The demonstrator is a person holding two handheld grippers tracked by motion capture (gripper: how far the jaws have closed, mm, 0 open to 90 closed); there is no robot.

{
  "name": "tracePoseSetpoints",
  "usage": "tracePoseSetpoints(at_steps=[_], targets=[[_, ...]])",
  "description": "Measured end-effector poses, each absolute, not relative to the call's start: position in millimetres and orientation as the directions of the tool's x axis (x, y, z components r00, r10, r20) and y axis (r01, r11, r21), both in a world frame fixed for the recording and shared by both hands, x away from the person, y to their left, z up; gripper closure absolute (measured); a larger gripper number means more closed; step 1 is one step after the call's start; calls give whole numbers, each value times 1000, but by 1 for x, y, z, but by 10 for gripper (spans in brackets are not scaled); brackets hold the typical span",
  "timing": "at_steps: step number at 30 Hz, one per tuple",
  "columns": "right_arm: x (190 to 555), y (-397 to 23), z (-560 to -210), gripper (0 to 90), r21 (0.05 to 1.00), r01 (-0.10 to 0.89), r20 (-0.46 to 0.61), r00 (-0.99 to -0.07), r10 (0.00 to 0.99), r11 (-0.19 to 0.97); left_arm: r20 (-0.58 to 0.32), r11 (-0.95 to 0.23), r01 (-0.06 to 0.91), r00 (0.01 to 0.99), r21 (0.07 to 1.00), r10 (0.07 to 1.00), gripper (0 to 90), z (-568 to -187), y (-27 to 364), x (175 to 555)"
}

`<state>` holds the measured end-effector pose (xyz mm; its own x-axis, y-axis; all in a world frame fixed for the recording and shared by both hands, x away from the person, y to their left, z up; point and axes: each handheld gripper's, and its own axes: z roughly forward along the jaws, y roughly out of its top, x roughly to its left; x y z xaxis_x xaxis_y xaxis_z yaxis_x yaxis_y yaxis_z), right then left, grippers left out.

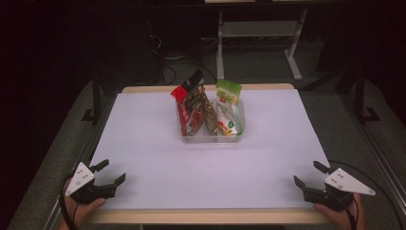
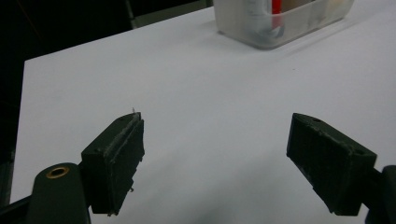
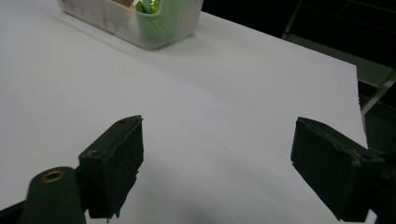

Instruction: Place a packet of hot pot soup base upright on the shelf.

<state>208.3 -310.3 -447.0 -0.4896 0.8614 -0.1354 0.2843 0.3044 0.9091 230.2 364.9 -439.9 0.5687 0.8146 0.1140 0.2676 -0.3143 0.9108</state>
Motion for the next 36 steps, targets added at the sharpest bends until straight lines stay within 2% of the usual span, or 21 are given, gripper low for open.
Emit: tracePoseSetpoints(at_steps=[36], targets=[[207,-307,-447,162,907,290,-129,-498,858,305,117,-325,271,576,906,809,181,-441,359,230]])
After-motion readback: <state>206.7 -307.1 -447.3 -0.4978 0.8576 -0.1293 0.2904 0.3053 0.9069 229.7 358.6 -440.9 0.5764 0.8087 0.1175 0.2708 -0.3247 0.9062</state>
